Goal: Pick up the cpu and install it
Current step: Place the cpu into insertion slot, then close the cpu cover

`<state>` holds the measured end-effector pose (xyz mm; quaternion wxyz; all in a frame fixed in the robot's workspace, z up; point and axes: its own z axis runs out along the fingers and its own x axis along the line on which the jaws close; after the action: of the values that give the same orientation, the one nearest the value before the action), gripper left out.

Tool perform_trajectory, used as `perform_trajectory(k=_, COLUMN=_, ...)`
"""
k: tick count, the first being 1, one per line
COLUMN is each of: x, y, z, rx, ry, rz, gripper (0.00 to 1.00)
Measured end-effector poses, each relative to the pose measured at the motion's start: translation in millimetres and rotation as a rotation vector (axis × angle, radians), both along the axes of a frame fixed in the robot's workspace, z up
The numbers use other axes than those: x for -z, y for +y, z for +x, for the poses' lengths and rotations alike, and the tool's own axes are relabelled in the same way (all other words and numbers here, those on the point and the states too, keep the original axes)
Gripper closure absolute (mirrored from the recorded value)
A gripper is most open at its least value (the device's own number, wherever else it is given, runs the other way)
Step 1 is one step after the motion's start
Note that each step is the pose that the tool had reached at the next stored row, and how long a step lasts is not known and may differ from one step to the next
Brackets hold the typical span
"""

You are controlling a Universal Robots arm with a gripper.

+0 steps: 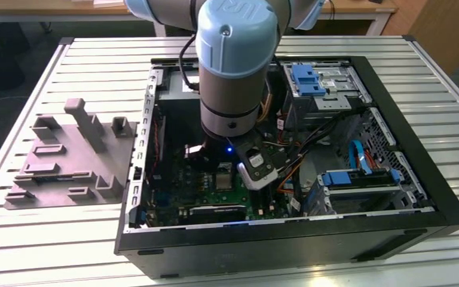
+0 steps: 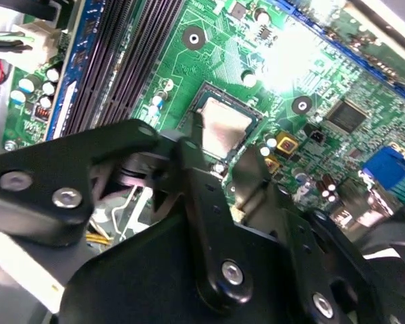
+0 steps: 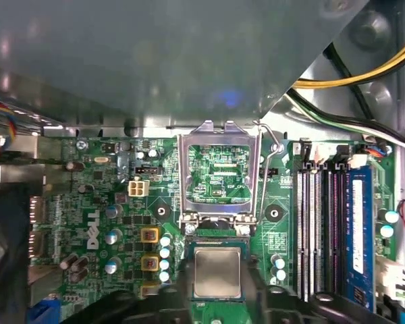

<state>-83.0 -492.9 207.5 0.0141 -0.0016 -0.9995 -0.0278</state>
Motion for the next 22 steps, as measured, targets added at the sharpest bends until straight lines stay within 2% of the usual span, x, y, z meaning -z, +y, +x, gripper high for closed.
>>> perform_trajectory(k=1, x=-1.8, y=0.0, z=0.0, rx=0.000, ry=0.0006, rz=0.0000, gripper=0.56)
perform_trajectory(k=3, x=-5.3, y=0.0, z=0.0, rx=0.000, ry=0.0018, rz=-0.0001, gripper=0.68)
perform_trajectory(k=4, x=-6.9, y=0.0, z=0.0, rx=0.000, ry=0.0024, rz=-0.0001, gripper=0.68)
perform_trajectory(k=7, x=-10.4, y=0.0, z=0.0, rx=0.000, ry=0.0039, rz=0.0000, gripper=0.85)
perform_trajectory(k=9, x=-11.6, y=0.0, z=0.0, rx=0.000, ry=0.0048, rz=0.0001, gripper=0.89)
perform_trajectory(k=22, x=-12.0, y=0.0, z=0.0, rx=0.000, ry=0.0068, rz=0.0000, gripper=0.89)
